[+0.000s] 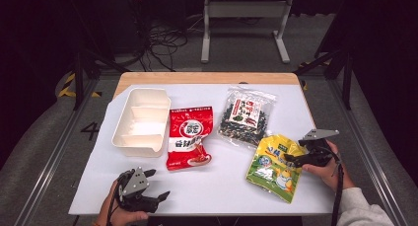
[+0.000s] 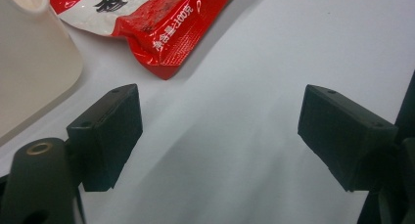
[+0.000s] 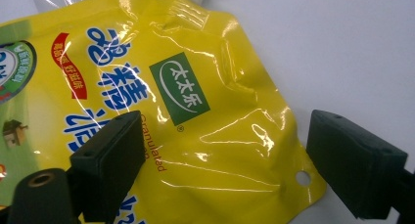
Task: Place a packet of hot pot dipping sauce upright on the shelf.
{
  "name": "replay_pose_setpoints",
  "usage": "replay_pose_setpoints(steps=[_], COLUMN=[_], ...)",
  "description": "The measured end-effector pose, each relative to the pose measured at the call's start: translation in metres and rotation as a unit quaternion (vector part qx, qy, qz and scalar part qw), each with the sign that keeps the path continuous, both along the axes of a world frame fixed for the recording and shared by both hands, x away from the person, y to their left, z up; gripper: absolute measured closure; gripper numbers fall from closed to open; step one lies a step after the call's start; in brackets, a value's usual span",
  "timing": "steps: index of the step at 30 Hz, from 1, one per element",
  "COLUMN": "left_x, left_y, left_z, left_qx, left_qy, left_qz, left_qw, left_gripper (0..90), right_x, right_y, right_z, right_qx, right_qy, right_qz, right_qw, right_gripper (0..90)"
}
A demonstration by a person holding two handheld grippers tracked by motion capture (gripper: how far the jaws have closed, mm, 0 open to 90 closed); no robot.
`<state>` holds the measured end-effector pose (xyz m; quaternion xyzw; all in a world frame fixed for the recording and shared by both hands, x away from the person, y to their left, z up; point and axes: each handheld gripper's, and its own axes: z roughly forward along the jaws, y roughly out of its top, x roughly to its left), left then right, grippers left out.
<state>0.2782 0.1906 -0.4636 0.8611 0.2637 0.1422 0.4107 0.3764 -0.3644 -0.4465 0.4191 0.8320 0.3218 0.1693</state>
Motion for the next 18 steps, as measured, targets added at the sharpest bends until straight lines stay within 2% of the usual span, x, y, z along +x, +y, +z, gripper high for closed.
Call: replay_pose_setpoints(steps=[2, 4, 6, 10, 11, 12, 14, 18], left_x=[0.000, 0.000, 0.001, 0.001, 0.001, 0.001, 0.001, 0.000], left_y=[0.000, 0.000, -0.001, -0.003, -0.003, -0.004, -0.006, -0.008], left_z=[0.000, 0.000, 0.000, -0.001, -0.001, -0.001, -0.002, -0.002], left_qx=[0.000, -0.001, -0.003, -0.001, 0.000, 0.001, 0.002, 0.006], left_qy=[-0.001, 0.001, 0.005, 0.007, 0.008, 0.010, 0.012, 0.015], left_qz=[-0.001, -0.002, -0.002, -0.009, -0.010, -0.012, -0.017, -0.021], left_qw=[1.0000, 1.0000, 1.0000, 0.9999, 0.9999, 0.9999, 0.9998, 0.9996], left_gripper=[17.3, 17.3, 17.2, 17.2, 17.2, 17.2, 17.3, 17.8], right_x=[0.000, 0.002, 0.007, 0.017, 0.020, 0.022, 0.028, 0.029], right_y=[-0.001, -0.004, -0.002, 0.002, 0.003, 0.004, 0.009, 0.014], right_z=[0.000, -0.002, -0.005, -0.006, -0.006, -0.006, -0.007, -0.006], right_qx=[0.007, 0.037, 0.055, 0.070, 0.077, 0.078, 0.081, 0.075], right_qy=[-0.007, -0.018, -0.009, -0.001, 0.008, 0.016, 0.017, 0.019], right_qz=[0.001, 0.006, 0.019, 0.030, 0.036, 0.042, 0.060, 0.067], right_qw=[1.0000, 0.9991, 0.9982, 0.9971, 0.9964, 0.9959, 0.9948, 0.9947], right_gripper=[15.8, 17.3, 12.1, 7.1, 8.5, 7.0, 7.7, 8.5])
